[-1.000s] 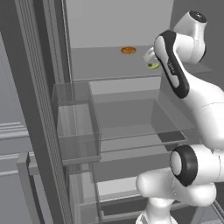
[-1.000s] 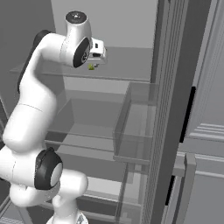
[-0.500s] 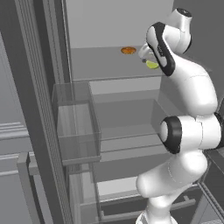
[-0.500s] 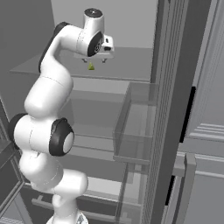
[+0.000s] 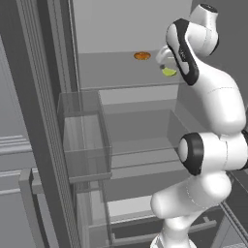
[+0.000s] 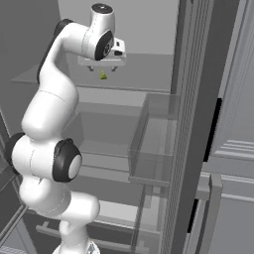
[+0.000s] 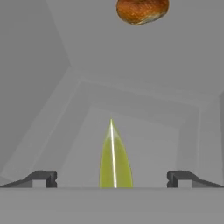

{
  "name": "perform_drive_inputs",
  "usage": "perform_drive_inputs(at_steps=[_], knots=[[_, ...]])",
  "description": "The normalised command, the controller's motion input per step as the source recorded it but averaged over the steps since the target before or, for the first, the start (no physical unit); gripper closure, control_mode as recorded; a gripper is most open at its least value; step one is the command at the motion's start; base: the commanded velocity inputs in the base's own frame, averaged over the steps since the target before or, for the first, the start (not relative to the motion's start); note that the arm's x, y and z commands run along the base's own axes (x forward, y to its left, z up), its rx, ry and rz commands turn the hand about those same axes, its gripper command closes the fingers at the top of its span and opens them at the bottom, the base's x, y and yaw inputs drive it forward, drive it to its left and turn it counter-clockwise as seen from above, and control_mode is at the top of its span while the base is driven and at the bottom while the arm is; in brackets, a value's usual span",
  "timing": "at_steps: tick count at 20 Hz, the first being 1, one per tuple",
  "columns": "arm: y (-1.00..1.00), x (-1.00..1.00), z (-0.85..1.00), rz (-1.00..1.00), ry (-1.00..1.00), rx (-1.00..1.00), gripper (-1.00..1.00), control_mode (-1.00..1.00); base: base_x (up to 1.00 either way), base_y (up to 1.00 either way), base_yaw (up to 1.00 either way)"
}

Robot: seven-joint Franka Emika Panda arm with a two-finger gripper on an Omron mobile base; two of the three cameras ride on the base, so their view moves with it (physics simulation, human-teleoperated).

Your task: Grab a lemon wedge from the fridge and one ice cube from the ice bowl, and put them in the glass of lemonade.

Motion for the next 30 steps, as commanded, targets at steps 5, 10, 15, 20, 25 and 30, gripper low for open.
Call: perform_drive_inputs(at_steps=[5,10,15,20,25,30], knots=[[0.03,0.0,-0.28,0.01,0.0,0.0,-1.0,-1.0,0.0,0.0,0.0],[0.01,0.27,-0.15,0.05,0.0,-0.01,-1.0,-1.0,0.0,0.0,0.0],[0.05,0.14,0.06,0.07,0.0,-0.04,-1.0,-1.0,0.0,0.0,0.0],[0.0,-0.26,-0.08,0.1,0.0,0.0,-1.0,-1.0,0.0,0.0,0.0],[0.0,-0.1,-0.08,0.04,-0.01,0.0,-1.0,-1.0,0.0,0.0,0.0],[0.0,0.21,-0.04,0.0,-0.02,0.0,-1.0,-1.0,0.0,0.0,0.0]])
